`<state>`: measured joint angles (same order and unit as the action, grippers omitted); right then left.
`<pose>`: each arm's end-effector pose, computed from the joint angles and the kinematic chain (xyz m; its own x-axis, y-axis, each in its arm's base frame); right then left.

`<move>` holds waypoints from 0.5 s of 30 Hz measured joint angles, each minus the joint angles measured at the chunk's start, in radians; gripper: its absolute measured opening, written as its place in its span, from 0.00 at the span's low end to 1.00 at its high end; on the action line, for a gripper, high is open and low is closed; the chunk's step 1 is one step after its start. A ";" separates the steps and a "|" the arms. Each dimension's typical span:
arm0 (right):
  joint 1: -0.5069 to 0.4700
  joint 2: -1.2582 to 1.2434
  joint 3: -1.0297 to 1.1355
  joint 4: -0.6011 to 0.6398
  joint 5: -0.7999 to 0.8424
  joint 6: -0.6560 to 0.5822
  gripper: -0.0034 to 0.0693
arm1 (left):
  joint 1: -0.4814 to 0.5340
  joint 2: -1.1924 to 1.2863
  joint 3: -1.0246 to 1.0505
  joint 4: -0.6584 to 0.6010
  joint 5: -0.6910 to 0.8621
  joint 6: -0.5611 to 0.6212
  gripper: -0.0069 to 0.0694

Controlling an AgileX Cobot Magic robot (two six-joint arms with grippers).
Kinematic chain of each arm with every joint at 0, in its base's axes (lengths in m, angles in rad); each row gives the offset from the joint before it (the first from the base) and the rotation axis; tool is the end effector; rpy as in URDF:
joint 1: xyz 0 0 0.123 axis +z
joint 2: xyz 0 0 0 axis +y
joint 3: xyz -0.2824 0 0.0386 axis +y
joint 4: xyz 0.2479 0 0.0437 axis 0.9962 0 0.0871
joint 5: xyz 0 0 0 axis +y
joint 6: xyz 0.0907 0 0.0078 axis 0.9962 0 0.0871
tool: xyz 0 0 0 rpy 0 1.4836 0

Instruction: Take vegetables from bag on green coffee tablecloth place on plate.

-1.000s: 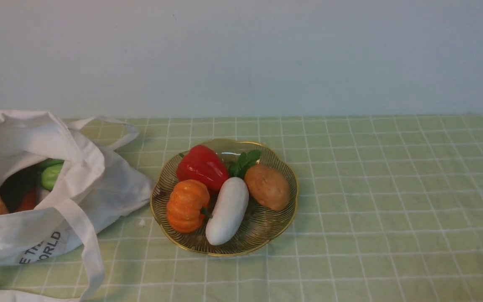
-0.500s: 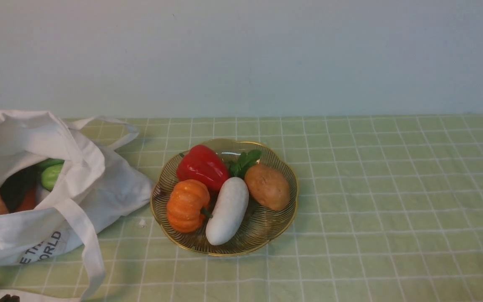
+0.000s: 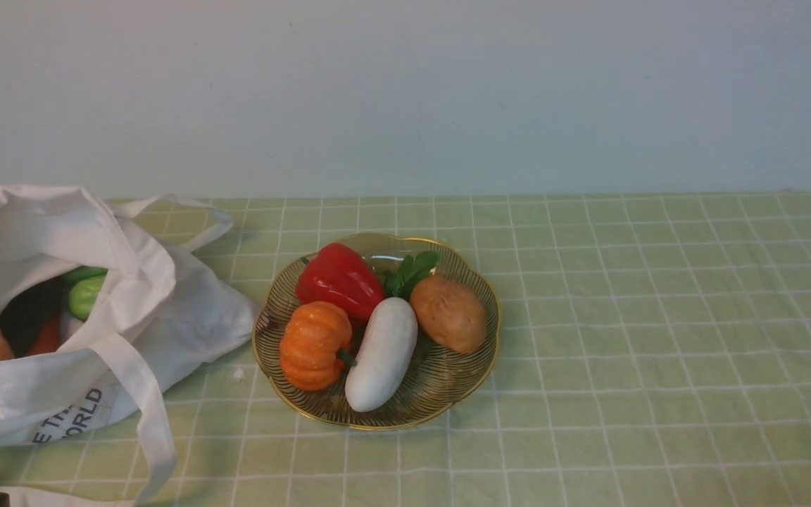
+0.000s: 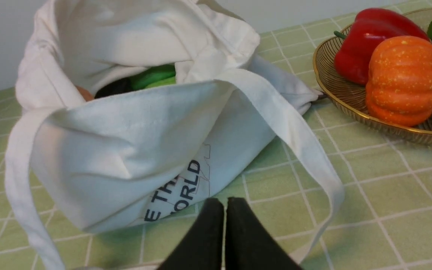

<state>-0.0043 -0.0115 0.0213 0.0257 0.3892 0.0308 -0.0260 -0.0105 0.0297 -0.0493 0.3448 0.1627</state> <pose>0.0521 0.0007 0.1716 -0.3065 0.0559 -0.9502 0.0118 0.9984 0.0549 0.0534 -0.0029 0.1726 -0.2661 0.1230 -0.9561 0.0734 0.9915 0.1071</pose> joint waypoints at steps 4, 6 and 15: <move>0.000 0.000 0.000 0.000 0.000 0.000 0.03 | 0.000 0.000 0.000 0.000 0.022 -0.018 0.08; 0.000 0.000 0.000 0.000 0.000 0.000 0.03 | 0.000 0.000 0.000 0.000 0.022 -0.020 0.08; 0.000 0.000 0.000 0.000 0.000 0.000 0.03 | 0.000 0.000 0.000 0.000 0.024 -0.022 0.08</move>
<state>-0.0043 -0.0115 0.0213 0.0257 0.3892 0.0308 -0.0260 -0.0105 0.0297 -0.0493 0.3684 0.1411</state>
